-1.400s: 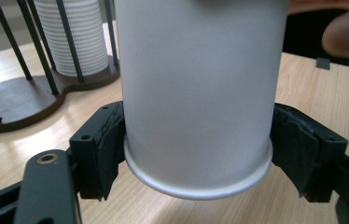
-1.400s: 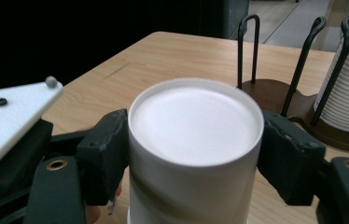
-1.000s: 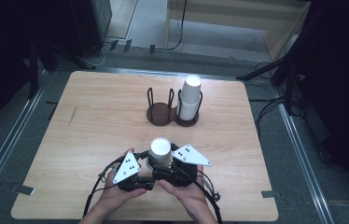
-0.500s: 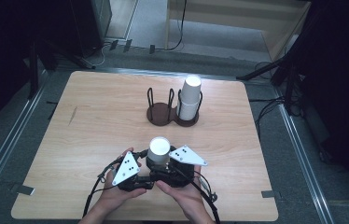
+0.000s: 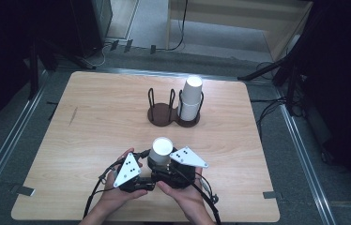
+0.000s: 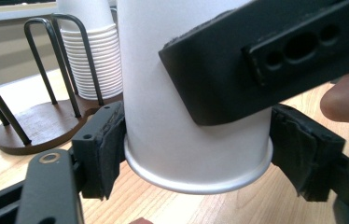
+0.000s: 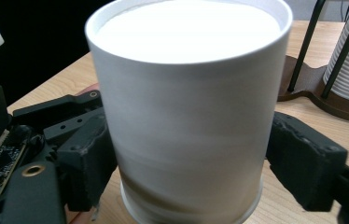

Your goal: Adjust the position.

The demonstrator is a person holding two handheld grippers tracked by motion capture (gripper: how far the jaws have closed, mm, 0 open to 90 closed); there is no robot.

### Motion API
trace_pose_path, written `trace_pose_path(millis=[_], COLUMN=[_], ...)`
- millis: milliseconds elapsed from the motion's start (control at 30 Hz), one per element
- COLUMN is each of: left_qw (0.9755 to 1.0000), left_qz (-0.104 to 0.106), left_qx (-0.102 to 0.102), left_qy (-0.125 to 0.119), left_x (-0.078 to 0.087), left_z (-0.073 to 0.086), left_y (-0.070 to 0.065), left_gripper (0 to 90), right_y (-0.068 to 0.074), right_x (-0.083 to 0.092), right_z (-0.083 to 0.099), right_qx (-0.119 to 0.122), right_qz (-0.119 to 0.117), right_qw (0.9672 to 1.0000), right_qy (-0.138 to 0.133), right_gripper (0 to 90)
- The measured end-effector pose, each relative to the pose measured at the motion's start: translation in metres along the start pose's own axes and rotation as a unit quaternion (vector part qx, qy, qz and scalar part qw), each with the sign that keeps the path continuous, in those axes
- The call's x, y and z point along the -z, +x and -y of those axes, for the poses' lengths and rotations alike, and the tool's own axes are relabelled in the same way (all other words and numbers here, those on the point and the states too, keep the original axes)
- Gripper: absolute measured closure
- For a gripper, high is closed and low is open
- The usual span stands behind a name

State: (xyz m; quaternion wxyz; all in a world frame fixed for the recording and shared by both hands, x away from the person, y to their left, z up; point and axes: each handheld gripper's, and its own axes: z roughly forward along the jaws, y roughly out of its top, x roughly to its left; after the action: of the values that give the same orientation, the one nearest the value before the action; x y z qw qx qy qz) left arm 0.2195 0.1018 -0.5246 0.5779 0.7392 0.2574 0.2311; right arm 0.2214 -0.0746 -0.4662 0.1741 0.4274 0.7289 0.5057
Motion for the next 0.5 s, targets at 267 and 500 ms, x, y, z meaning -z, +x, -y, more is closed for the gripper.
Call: trace_pose_path(millis=[267, 500], left_qw=[0.9998, 0.9997], left_qz=[-0.009, -0.006], left_qx=[-0.011, -0.015], left_qy=[0.012, 0.017], left_x=[-0.0015, -0.0014], left_z=[0.0011, 0.0017], left_y=[-0.0005, 0.0008], left_gripper=[16.8, 14.8], right_y=[0.0018, 0.0024], right_x=[-0.001, -0.0008], right_z=[0.0016, 0.0015], right_qx=[0.013, 0.016], right_qz=[0.003, 0.004], right_qw=[0.9999, 0.9998], right_qy=[0.005, 0.009], right_gripper=[26.4, 28.2])
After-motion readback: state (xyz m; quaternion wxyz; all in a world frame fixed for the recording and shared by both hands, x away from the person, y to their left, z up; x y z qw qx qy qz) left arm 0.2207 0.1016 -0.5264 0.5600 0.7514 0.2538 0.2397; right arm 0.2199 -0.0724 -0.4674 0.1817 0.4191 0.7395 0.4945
